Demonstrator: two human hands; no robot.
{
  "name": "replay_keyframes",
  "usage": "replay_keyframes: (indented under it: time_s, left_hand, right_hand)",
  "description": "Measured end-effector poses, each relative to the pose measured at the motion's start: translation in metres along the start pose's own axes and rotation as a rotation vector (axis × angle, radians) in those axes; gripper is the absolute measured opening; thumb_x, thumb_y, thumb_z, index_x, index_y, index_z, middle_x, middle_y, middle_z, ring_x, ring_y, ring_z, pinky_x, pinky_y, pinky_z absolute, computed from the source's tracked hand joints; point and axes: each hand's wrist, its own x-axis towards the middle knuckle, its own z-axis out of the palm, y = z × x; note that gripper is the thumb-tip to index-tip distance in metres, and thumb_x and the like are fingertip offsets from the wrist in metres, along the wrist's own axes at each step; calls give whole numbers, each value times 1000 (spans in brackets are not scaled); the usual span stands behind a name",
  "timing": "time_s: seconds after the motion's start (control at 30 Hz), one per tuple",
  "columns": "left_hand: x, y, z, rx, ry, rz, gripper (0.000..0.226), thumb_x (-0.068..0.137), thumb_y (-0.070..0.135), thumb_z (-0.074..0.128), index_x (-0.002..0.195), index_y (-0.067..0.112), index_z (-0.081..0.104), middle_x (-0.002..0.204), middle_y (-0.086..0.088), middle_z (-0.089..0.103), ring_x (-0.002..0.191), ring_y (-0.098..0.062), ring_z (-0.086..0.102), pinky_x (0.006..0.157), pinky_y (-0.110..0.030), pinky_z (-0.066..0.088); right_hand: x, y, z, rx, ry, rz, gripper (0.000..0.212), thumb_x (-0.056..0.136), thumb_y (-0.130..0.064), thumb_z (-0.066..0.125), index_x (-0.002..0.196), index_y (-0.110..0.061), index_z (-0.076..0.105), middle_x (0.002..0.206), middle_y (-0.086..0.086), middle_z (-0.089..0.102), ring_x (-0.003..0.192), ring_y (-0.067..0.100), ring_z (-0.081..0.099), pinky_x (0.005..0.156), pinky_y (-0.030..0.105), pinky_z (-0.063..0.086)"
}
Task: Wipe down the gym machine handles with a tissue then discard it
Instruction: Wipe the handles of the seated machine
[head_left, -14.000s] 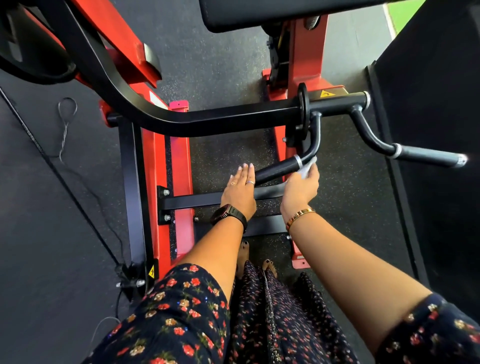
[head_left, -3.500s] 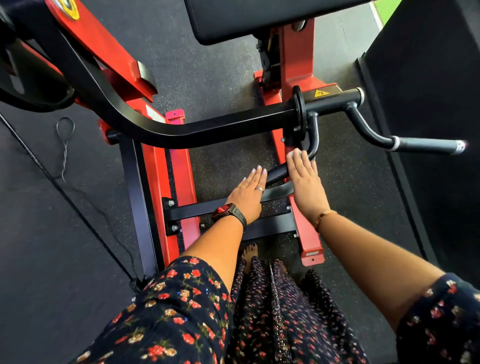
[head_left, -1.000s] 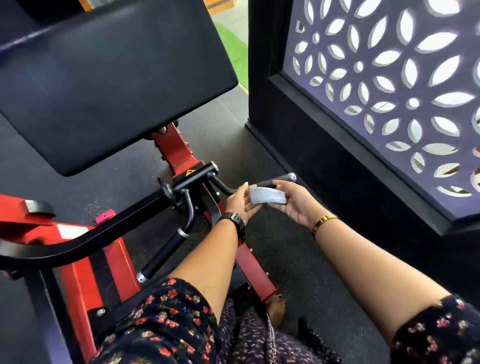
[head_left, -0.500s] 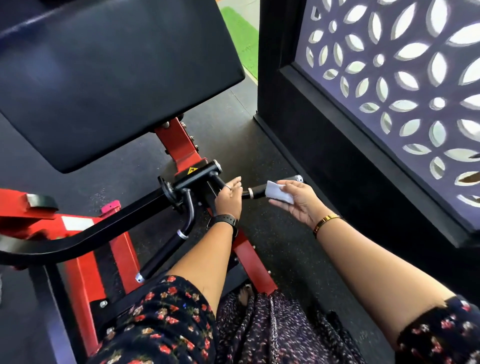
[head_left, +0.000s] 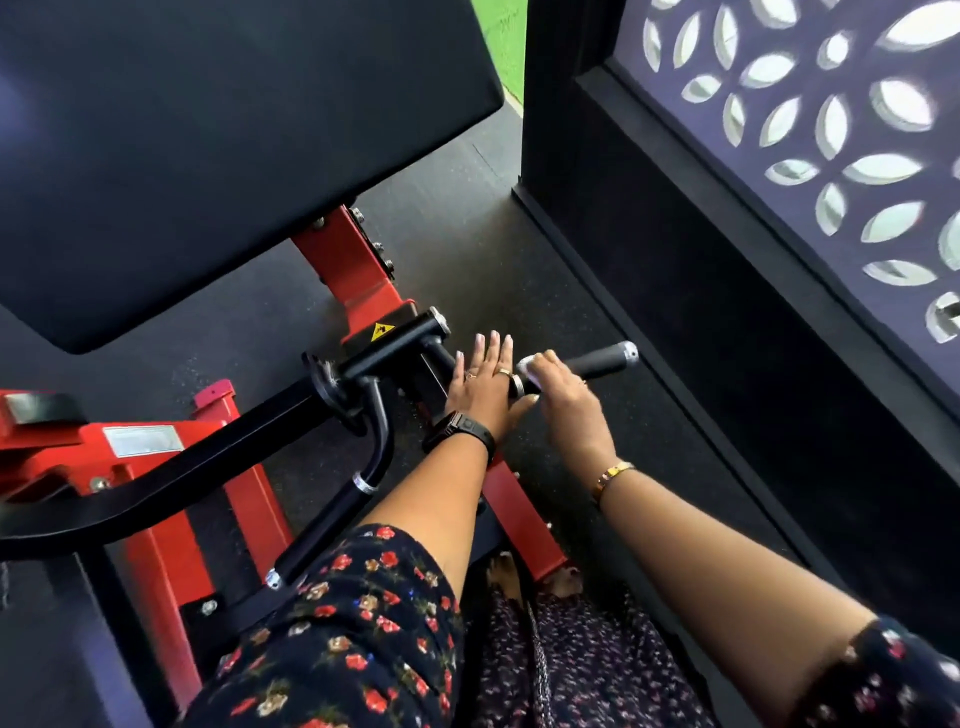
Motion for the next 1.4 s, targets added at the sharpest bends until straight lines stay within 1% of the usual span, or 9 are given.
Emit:
replay_keyframes:
  time_s: [0.13,0.2,0.37,0.57,0.73,0.9,1.1,1.2,1.4]
  left_hand:
    - [10,-3,8,-14,-24,-22,69,103,38,31,154,13,-7,162,-4,-11,148,-21,-15,119,-40,-6]
    - [12,-3,12,1,-18,-15,69,103,42,30,155,14,-6,162,-3,-11,148,-21,-16,119,-41,-7]
    - [14,-2,15,46,-14,-2,77,98,57,31,155,20,-6,163,-2,-10,148,-23,-17,118,-45,-9]
    - [16,-4,17,67,-40,24,62,101,53,22,151,39,-11,162,5,-12,147,-22,-19,117,-45,-10]
    - [18,-4,17,91,-74,25,65,99,57,23,151,40,-12,161,3,-16,147,-22,-20,117,-46,-11]
    - [16,-3,17,100,-58,18,65,99,58,24,151,39,-11,162,4,-15,147,-22,-19,117,-45,-10]
    - [15,-1,16,110,-35,-16,60,103,50,21,151,38,-12,161,8,-15,147,-19,-18,117,-43,-9]
    - [14,0,16,104,-51,-8,64,101,54,22,152,36,-13,162,5,-15,147,-21,-19,117,-44,-10]
    - [13,-1,19,115,-35,-3,67,100,58,22,152,33,-13,162,5,-14,147,-23,-19,117,-45,-10]
  right_hand:
    - [-4,15,20,-199,-236,-131,53,90,-14,26,135,2,48,141,17,49,139,32,34,117,44,11]
    - [-4,31,23,-270,-240,-179,61,87,-19,19,139,-1,46,145,14,44,139,30,32,115,46,10]
    - [1,67,25,-373,-24,28,69,79,16,56,143,-4,40,148,15,40,141,33,26,114,53,11]
    - [-10,52,38,-248,-120,-120,62,85,8,42,145,-4,37,151,14,35,144,24,21,118,48,8]
    - [-26,83,21,-266,-96,-68,81,79,19,51,150,-11,27,156,4,19,146,19,12,120,35,-5]
    - [1,79,20,-282,17,82,72,80,19,52,146,-3,33,152,16,32,143,29,21,117,47,6]
    - [-12,52,38,-245,-191,-154,64,85,-9,17,146,-5,34,154,11,30,144,23,18,117,46,6]
    - [-19,76,24,-291,-152,-166,70,84,9,32,151,-11,25,157,5,18,146,19,10,119,40,0]
    - [11,86,16,-330,24,140,67,82,18,49,145,-2,35,152,17,32,144,32,21,119,48,6]
